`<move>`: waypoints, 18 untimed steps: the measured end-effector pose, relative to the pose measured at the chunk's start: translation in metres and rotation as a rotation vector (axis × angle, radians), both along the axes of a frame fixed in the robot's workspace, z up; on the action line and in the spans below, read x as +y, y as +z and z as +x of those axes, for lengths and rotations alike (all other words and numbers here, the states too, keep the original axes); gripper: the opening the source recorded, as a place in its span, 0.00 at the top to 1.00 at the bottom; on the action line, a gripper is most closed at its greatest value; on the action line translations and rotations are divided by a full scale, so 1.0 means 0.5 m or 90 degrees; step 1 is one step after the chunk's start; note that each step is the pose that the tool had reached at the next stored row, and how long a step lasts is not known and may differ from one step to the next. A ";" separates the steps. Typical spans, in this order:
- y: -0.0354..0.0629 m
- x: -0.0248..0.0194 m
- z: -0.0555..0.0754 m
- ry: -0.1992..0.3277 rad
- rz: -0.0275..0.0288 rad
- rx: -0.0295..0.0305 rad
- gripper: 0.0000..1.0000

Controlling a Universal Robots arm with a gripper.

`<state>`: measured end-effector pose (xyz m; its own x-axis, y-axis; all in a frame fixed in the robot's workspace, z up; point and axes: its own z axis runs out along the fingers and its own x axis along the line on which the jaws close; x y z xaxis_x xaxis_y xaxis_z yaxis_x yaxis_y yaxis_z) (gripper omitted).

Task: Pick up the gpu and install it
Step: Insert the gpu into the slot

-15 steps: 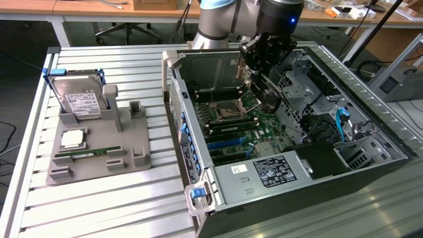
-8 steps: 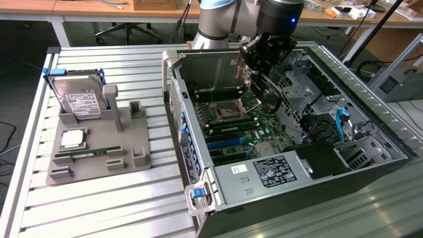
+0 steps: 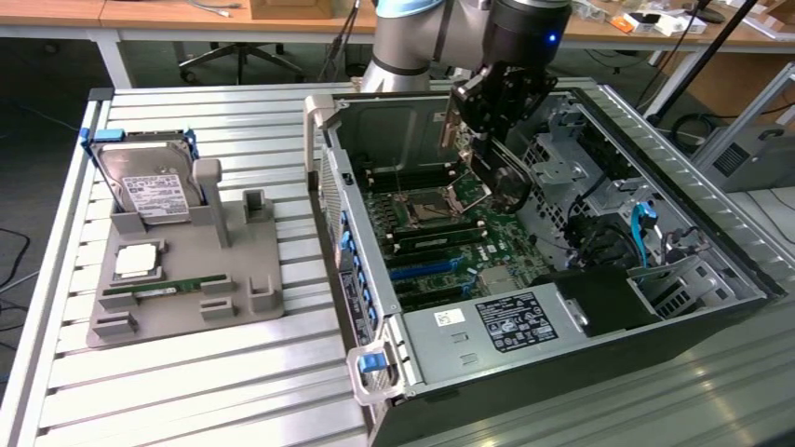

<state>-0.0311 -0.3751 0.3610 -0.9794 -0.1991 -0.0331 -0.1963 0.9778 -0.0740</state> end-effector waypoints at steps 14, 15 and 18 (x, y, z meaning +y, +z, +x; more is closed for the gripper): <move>0.000 0.0000 0.002 0.014 0.0000 0.0000 0.73; 0.000 0.0000 0.002 0.015 0.0000 0.0000 0.73; 0.000 0.0000 0.002 0.018 0.0000 0.0000 0.73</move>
